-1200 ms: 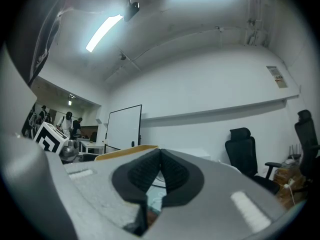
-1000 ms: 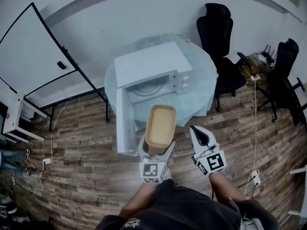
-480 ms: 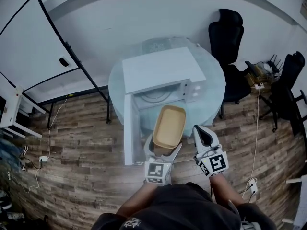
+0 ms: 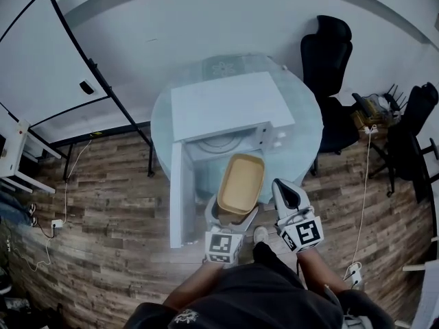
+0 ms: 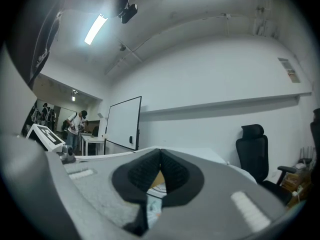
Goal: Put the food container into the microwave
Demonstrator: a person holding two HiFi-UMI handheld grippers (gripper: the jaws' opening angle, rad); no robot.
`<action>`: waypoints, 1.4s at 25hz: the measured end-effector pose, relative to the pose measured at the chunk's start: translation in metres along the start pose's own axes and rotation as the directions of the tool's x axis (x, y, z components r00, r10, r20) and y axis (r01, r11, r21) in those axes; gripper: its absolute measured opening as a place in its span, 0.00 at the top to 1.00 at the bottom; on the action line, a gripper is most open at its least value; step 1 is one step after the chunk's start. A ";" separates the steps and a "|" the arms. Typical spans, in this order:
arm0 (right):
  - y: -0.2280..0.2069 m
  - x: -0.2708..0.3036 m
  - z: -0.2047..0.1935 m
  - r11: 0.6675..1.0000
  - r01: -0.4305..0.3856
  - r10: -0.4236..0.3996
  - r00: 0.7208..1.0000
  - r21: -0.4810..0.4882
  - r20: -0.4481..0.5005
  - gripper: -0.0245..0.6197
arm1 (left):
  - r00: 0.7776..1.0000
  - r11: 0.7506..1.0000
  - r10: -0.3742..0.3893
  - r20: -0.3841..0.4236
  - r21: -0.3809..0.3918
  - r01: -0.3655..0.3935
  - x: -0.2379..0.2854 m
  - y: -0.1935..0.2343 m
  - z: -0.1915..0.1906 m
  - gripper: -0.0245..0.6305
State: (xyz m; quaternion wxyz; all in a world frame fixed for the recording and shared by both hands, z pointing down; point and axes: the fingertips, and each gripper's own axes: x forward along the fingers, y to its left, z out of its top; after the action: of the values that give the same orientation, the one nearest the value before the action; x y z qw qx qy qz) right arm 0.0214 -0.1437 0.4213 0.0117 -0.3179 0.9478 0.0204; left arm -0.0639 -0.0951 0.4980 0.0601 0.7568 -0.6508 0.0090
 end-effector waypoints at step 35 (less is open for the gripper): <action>-0.061 0.108 -0.141 0.899 -0.404 0.429 0.890 0.170 -0.151 0.96 | 0.878 0.897 0.437 -0.193 0.020 -0.442 0.104 0.098 -0.092 0.19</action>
State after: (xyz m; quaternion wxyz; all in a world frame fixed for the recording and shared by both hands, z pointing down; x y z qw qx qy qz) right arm -0.0293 -0.2638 0.5568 -0.0597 -0.1059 0.9900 -0.0710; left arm -0.1391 -0.2019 0.6071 0.1286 0.5843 -0.7965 0.0874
